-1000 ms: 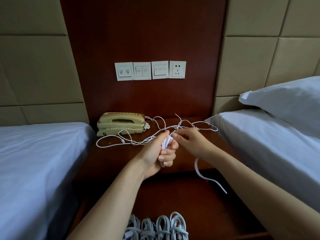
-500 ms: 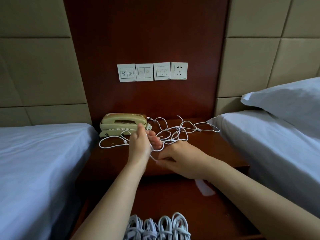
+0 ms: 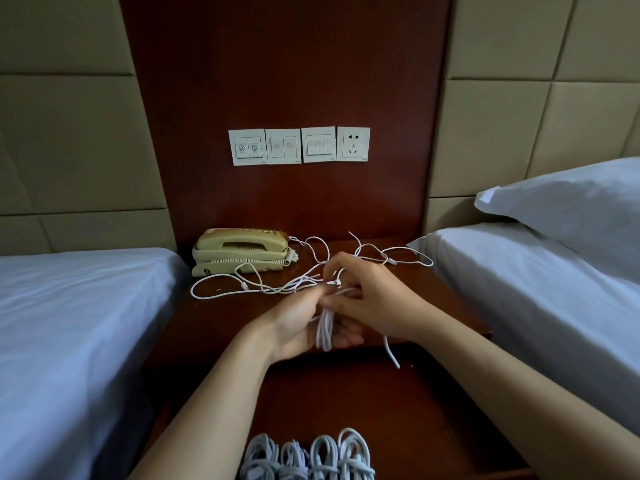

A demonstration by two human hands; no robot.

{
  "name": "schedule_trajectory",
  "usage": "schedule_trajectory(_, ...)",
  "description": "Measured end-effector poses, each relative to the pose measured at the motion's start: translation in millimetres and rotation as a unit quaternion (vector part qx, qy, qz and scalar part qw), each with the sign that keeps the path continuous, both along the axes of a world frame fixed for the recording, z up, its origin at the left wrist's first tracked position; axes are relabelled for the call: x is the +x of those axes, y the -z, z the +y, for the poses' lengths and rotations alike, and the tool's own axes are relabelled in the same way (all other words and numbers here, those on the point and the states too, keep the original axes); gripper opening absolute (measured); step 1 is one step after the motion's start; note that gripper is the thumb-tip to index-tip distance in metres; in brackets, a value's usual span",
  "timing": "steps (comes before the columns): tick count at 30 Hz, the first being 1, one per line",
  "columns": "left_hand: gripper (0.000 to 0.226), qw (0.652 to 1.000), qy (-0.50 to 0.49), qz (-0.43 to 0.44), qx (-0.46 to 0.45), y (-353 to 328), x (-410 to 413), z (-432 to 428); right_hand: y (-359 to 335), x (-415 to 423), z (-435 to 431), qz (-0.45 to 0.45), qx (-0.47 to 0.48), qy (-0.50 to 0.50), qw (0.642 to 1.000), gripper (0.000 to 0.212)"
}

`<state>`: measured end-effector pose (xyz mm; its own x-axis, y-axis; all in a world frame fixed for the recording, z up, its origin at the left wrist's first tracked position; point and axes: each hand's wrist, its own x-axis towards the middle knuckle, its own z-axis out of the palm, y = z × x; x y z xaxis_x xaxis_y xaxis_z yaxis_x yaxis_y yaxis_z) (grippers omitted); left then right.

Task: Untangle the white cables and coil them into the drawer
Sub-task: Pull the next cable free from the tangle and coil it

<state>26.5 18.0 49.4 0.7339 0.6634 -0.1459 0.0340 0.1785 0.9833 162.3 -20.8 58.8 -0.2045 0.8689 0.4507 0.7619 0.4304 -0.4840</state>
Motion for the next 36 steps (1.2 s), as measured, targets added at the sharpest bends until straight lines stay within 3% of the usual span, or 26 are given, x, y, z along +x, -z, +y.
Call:
schedule_trajectory(4,0.045,1.0,0.01,0.019,0.022,-1,-3,-2,-3,6,1,-0.064,-0.011,0.032,0.997,0.026)
schedule_trajectory(9,0.052,0.999,0.047,0.0,-0.004,-2,-4,-3,0,11,2,-0.062,0.008,0.009,0.998,0.039)
schedule_trajectory(13,0.051,0.999,0.009,-0.027,-0.029,0,5,-5,2,12,3,-0.069,0.059,0.024,0.996,0.059)
schedule_trajectory(17,0.052,0.998,-0.018,-0.034,-0.051,1,9,-8,2,13,3,-0.076,0.069,0.021,0.994,0.055)
schedule_trajectory(23,0.045,0.987,-0.152,-0.042,-0.044,13,17,-7,23,17,3,-0.082,0.064,0.065,0.992,0.062)
schedule_trajectory(26,0.043,0.984,-0.174,-0.02,-0.037,20,17,-8,31,18,2,-0.053,0.027,0.038,0.998,0.036)
schedule_trajectory(29,0.042,0.978,-0.204,-0.015,-0.026,24,16,-11,30,18,1,-0.069,-0.002,0.009,0.998,0.028)
schedule_trajectory(32,0.043,0.959,-0.274,0.024,0.07,27,16,-13,30,16,0,-0.079,0.016,0.007,0.997,0.031)
schedule_trajectory(36,0.041,0.877,-0.376,0.074,0.289,24,13,-17,29,10,-1,-0.02,0.05,0.036,0.998,0.04)
